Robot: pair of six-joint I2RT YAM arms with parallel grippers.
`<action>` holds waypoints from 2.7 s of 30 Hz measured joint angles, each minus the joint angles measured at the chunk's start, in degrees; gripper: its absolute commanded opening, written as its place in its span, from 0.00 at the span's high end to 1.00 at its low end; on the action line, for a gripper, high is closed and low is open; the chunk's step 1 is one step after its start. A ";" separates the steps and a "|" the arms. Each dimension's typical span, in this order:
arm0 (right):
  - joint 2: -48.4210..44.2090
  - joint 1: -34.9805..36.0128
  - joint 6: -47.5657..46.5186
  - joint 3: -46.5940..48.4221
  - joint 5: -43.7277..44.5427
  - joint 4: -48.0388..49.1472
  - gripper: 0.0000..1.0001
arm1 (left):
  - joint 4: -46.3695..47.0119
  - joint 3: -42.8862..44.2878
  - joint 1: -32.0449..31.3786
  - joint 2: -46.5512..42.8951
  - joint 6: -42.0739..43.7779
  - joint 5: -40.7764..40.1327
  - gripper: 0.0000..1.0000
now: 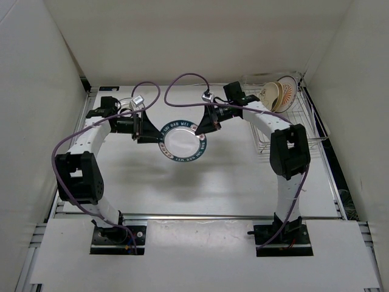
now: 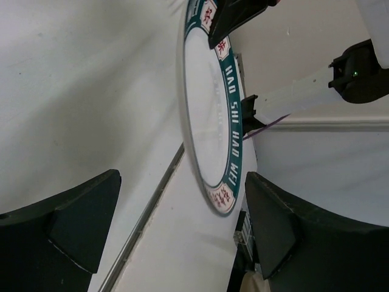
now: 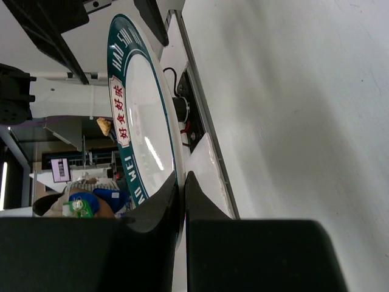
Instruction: Unload the plates from the dish rack
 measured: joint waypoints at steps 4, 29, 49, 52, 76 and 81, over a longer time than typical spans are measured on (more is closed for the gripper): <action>1.40 1.44 0.76 1.73 0.00 0.85 1.00 | -0.02 1.38 -1.51 1.22 -0.42 0.28 0.37; -23.08 -9.14 -19.39 -9.92 18.29 -12.90 0.23 | 7.52 6.64 -1.42 6.05 -16.52 -11.10 0.90; -44.76 -53.68 -54.47 -17.00 29.64 -42.93 0.00 | 14.67 45.29 22.14 39.89 -23.17 -11.91 0.90; -45.79 -54.82 -56.65 -17.00 29.55 -43.98 0.00 | 14.78 45.51 24.96 41.97 -23.04 -15.17 0.90; -50.75 -55.04 -54.88 -24.76 22.21 -45.57 0.00 | 14.60 46.29 22.95 48.06 -21.03 -24.37 0.62; -51.01 -55.04 -54.38 -26.43 21.09 -45.40 0.00 | 13.86 46.29 21.79 48.06 -20.24 -24.98 0.53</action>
